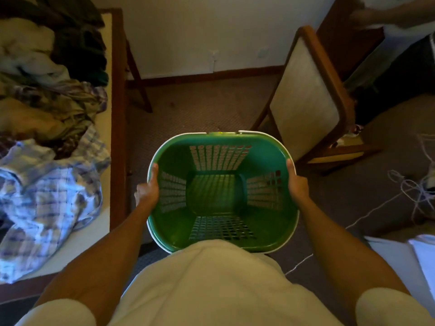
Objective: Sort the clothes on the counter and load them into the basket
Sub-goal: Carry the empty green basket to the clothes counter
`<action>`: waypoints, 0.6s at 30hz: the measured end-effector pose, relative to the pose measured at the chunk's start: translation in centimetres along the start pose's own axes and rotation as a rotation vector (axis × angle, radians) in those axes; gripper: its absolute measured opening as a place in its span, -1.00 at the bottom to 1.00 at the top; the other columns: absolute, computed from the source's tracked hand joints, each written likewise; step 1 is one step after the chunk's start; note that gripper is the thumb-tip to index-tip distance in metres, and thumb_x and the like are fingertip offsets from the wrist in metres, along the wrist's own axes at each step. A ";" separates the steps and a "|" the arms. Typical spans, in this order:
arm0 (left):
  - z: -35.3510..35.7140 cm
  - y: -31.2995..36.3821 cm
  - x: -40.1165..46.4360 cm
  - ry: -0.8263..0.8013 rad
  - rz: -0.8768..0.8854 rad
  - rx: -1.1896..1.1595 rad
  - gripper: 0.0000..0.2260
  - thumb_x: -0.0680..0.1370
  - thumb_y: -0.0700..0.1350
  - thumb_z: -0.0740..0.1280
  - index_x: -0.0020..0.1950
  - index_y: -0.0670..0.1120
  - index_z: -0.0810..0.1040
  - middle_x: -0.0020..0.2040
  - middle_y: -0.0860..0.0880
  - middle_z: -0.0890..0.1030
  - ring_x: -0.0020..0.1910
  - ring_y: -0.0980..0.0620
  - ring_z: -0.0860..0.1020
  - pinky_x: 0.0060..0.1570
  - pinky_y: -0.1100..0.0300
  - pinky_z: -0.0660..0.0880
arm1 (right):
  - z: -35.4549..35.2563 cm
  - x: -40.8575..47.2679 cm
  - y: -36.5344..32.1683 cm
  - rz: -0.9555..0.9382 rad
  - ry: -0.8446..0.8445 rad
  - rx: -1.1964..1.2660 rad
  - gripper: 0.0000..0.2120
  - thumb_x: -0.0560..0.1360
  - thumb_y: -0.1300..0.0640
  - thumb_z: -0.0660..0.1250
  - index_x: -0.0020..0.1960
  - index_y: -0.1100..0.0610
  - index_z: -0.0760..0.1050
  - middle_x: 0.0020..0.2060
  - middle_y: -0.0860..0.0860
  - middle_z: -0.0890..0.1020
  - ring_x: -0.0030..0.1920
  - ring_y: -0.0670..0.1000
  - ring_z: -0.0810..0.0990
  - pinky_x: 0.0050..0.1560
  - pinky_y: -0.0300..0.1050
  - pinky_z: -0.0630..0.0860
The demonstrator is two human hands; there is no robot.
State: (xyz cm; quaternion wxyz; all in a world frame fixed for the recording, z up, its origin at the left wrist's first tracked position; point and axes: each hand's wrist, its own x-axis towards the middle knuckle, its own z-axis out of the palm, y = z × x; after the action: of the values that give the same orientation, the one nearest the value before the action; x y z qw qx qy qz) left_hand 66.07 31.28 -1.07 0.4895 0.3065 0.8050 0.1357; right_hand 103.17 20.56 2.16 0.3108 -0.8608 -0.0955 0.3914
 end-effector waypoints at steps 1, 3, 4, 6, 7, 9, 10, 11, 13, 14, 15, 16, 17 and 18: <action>0.3 1.0 0.7 0.012 -0.011 -0.014 0.10 0.38 0.62 0.07 0.55 -0.25 0.27 0.45 -0.32 0.40 0.38 -0.31 0.44 0.34 -0.18 0.41 | 0.7 1.4 -1.2 0.000 -0.007 -0.010 0.12 0.32 -0.64 0.09 0.51 0.24 0.30 0.42 0.25 0.43 0.36 0.27 0.46 0.33 0.14 0.41; 1.5 4.1 3.1 0.031 -0.042 -0.064 0.08 0.40 0.60 0.08 0.57 -0.25 0.24 0.47 -0.33 0.38 0.41 -0.32 0.41 0.38 -0.19 0.39 | 2.2 5.8 -5.0 0.006 -0.065 -0.011 0.17 0.26 -0.67 0.12 0.51 0.21 0.31 0.40 0.24 0.45 0.34 0.27 0.48 0.35 0.18 0.44; 1.8 5.6 4.0 0.055 -0.042 -0.083 0.04 0.44 0.57 0.09 0.57 -0.25 0.23 0.49 -0.33 0.36 0.43 -0.32 0.39 0.39 -0.18 0.35 | 2.9 7.4 -7.0 0.010 -0.084 -0.013 0.22 0.18 -0.71 0.12 0.49 0.19 0.34 0.37 0.22 0.49 0.31 0.26 0.51 0.33 0.21 0.45; 2.6 8.8 5.8 0.117 -0.065 -0.102 0.01 0.45 0.56 0.10 0.57 -0.24 0.25 0.50 -0.32 0.34 0.46 -0.32 0.37 0.42 -0.17 0.32 | 4.3 11.2 -11.6 -0.027 -0.118 -0.031 0.18 0.14 -0.72 0.14 0.42 0.15 0.43 0.28 0.17 0.56 0.21 0.21 0.57 0.28 0.23 0.50; 2.9 10.4 6.7 0.142 -0.078 -0.118 0.04 0.43 0.58 0.09 0.56 -0.24 0.27 0.50 -0.32 0.35 0.45 -0.32 0.38 0.41 -0.17 0.32 | 4.9 13.4 -13.7 -0.055 -0.136 -0.050 0.09 0.21 -0.68 0.16 0.38 0.15 0.47 0.23 0.15 0.59 0.16 0.18 0.59 0.26 0.21 0.52; 3.3 13.6 8.0 0.173 -0.086 -0.161 0.11 0.35 0.64 0.08 0.53 -0.25 0.32 0.46 -0.32 0.40 0.41 -0.32 0.42 0.41 -0.17 0.36 | 5.5 14.9 -18.7 -0.085 -0.163 -0.066 0.00 0.26 -0.64 0.18 0.31 0.17 0.53 0.18 0.14 0.62 0.10 0.16 0.61 0.22 0.18 0.55; 3.5 15.5 8.7 0.181 -0.081 -0.179 0.12 0.34 0.65 0.07 0.51 -0.26 0.34 0.44 -0.33 0.42 0.38 -0.31 0.44 0.38 -0.15 0.39 | 5.8 16.0 -20.8 -0.088 -0.165 -0.062 -0.01 0.28 -0.63 0.18 0.31 0.18 0.53 0.18 0.15 0.62 0.09 0.15 0.61 0.20 0.15 0.55; 3.8 17.5 9.4 0.182 -0.072 -0.180 0.10 0.36 0.64 0.08 0.50 -0.26 0.36 0.42 -0.33 0.44 0.35 -0.31 0.46 0.34 -0.13 0.41 | 6.0 17.2 -22.8 -0.078 -0.180 -0.073 -0.03 0.31 -0.61 0.19 0.32 0.19 0.51 0.18 0.14 0.61 0.08 0.14 0.61 0.17 0.12 0.54; 4.1 21.1 11.2 0.211 -0.053 -0.179 0.01 0.44 0.58 0.11 0.50 -0.27 0.35 0.42 -0.32 0.44 0.35 -0.30 0.46 0.30 -0.12 0.40 | 7.3 19.7 -26.3 -0.088 -0.192 -0.086 -0.05 0.35 -0.58 0.19 0.35 0.20 0.47 0.19 0.13 0.59 0.06 0.13 0.59 0.10 0.08 0.52; 4.2 22.7 11.9 0.229 -0.056 -0.166 0.00 0.45 0.56 0.12 0.50 -0.28 0.35 0.44 -0.33 0.42 0.38 -0.31 0.44 0.32 -0.12 0.39 | 8.0 20.7 -27.8 -0.090 -0.201 -0.096 -0.05 0.36 -0.57 0.19 0.35 0.21 0.47 0.18 0.13 0.58 0.05 0.13 0.58 0.09 0.08 0.52; 4.2 24.2 12.9 0.244 -0.069 -0.172 0.00 0.46 0.56 0.12 0.51 -0.28 0.34 0.45 -0.32 0.41 0.40 -0.31 0.43 0.34 -0.12 0.37 | 8.7 21.6 -29.3 -0.090 -0.212 -0.103 -0.08 0.36 -0.57 0.19 0.31 0.20 0.49 0.18 0.14 0.58 0.05 0.13 0.58 0.10 0.09 0.53; 4.2 25.5 14.0 0.254 -0.079 -0.181 0.01 0.45 0.57 0.12 0.51 -0.28 0.34 0.46 -0.32 0.41 0.40 -0.31 0.42 0.35 -0.13 0.37 | 9.6 22.7 -30.8 -0.107 -0.218 -0.100 -0.11 0.36 -0.57 0.19 0.26 0.18 0.51 0.16 0.15 0.59 0.04 0.14 0.59 0.13 0.11 0.54; 4.1 26.8 15.1 0.257 -0.086 -0.189 0.03 0.44 0.58 0.11 0.51 -0.28 0.34 0.46 -0.32 0.41 0.40 -0.32 0.43 0.35 -0.13 0.37 | 10.5 23.5 -32.4 -0.114 -0.217 -0.107 -0.13 0.36 -0.58 0.18 0.23 0.17 0.52 0.14 0.14 0.59 0.03 0.14 0.58 0.16 0.14 0.54; 4.0 28.1 16.3 0.257 -0.097 -0.189 0.04 0.43 0.59 0.10 0.51 -0.27 0.34 0.46 -0.32 0.41 0.40 -0.32 0.43 0.35 -0.13 0.38 | 11.6 24.3 -34.0 -0.118 -0.220 -0.115 -0.13 0.37 -0.57 0.18 0.23 0.18 0.51 0.09 0.13 0.58 0.02 0.14 0.57 0.17 0.14 0.54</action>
State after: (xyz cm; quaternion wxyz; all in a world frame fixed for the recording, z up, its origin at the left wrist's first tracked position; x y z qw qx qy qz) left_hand 74.30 62.96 0.07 0.4150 0.2000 0.8585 0.2251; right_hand 113.77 62.58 2.15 0.2711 -0.8221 -0.2016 0.4582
